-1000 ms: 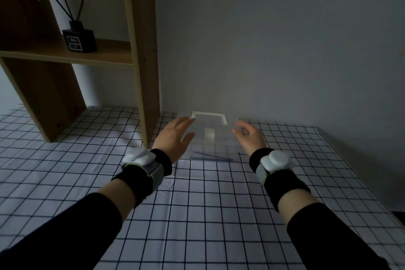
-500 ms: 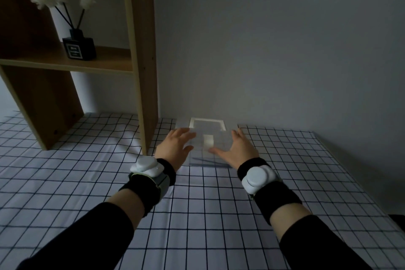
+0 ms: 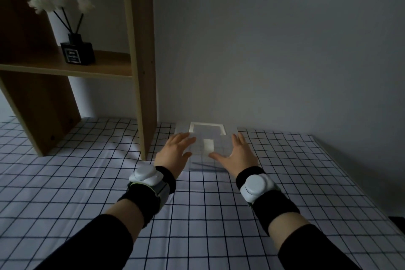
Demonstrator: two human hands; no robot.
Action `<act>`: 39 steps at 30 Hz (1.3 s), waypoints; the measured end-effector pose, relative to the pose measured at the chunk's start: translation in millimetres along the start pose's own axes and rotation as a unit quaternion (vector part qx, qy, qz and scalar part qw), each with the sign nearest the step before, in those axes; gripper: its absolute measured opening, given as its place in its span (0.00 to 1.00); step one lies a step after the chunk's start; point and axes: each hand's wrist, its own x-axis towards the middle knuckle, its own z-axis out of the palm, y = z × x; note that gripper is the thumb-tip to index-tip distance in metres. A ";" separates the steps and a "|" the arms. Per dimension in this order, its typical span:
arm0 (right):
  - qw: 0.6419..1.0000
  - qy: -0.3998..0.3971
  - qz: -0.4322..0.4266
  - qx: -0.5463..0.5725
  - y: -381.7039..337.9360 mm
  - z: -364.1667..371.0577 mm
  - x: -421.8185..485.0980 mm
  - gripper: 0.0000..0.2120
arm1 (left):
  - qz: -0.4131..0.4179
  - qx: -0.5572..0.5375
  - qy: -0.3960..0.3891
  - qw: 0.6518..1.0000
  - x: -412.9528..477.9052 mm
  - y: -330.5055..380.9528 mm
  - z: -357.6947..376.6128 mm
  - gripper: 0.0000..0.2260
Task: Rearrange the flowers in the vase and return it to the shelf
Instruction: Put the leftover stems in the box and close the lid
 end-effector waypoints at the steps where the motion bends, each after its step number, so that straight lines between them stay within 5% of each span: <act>1: 1.000 0.001 -0.002 0.006 0.7 1.4 0.2 0.49 | 0.004 -0.006 0.002 1.000 0.2 -0.3 0.2 0.20; 12: 0.991 0.051 -0.018 0.119 5.6 16.4 17.8 0.49 | 0.047 -0.012 0.034 0.998 14.9 -15.9 8.1 0.18; 29: 0.991 0.041 -0.047 0.120 2.6 37.9 128.8 0.43 | 0.022 -0.078 -0.002 0.997 118.7 -45.6 31.9 0.18; 39: 0.993 0.036 -0.047 0.105 0.4 33.6 126.6 0.42 | 0.011 -0.008 -0.028 1.000 120.7 -44.2 30.7 0.21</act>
